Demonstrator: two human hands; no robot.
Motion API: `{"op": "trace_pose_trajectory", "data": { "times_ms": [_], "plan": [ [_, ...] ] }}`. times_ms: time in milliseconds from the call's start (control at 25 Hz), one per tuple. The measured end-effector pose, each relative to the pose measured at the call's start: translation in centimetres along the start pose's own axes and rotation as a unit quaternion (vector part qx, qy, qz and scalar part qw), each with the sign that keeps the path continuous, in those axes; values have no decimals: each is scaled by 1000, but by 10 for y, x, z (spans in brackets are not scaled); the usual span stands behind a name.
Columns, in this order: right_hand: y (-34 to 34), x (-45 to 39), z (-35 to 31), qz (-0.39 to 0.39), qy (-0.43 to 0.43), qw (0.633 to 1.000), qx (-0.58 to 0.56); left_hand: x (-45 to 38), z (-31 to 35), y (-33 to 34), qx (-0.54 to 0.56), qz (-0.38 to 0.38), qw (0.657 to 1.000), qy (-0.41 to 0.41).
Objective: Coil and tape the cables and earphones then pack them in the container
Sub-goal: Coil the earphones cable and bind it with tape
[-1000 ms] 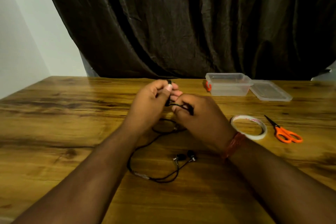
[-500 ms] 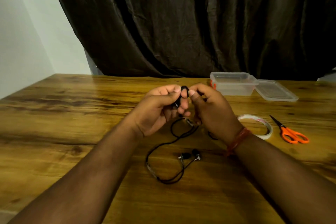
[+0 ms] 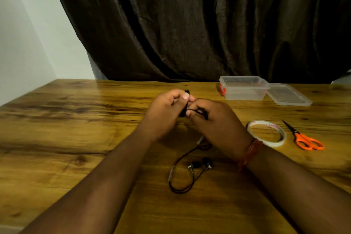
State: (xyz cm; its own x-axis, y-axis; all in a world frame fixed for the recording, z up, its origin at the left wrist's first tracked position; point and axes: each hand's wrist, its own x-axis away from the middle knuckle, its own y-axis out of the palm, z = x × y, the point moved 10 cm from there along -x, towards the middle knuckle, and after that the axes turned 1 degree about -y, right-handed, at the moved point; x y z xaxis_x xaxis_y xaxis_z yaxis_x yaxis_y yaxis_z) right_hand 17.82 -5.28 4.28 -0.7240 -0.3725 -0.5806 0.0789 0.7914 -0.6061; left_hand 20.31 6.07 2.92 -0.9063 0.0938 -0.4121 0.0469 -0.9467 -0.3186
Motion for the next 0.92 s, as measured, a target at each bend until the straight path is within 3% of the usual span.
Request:
{"op": "trace_pose_trajectory", "data": {
  "times_ms": [80, 200, 280, 400, 520, 640, 760, 840, 920],
  "plan": [
    [-9, -3, -6, 24, -38, 995, 90, 3, -4, 8, -91, -45, 995, -10],
    [-26, -8, -1, 64, -55, 987, 138, 8, -12, 21, 55, -125, 987, -83],
    [-36, -11, 13, 91, -3, 995, 51, 11, -7, 24, 158, -149, 971, -96],
    [-14, -8, 26, 41, 79, 989, -120, 14, 7, 28, 322, -171, 928, -79],
    [16, 1, 13, -29, 59, 991, -117, 11, 16, 23, 418, -145, 896, -46],
    [27, 6, 8, -62, 47, 996, -30, 2, 7, 6, 441, -50, 895, -35],
    [26, 8, 0, -70, 27, 997, 0, -5, -6, -11, 358, 36, 933, -31],
    [13, 5, 0, -34, 26, 999, -5, -4, -6, -8, 157, 22, 987, -13],
    [-3, 2, 9, 2, 58, 998, -24, 0, -11, 5, -43, -27, 999, -6]
  ]
}}
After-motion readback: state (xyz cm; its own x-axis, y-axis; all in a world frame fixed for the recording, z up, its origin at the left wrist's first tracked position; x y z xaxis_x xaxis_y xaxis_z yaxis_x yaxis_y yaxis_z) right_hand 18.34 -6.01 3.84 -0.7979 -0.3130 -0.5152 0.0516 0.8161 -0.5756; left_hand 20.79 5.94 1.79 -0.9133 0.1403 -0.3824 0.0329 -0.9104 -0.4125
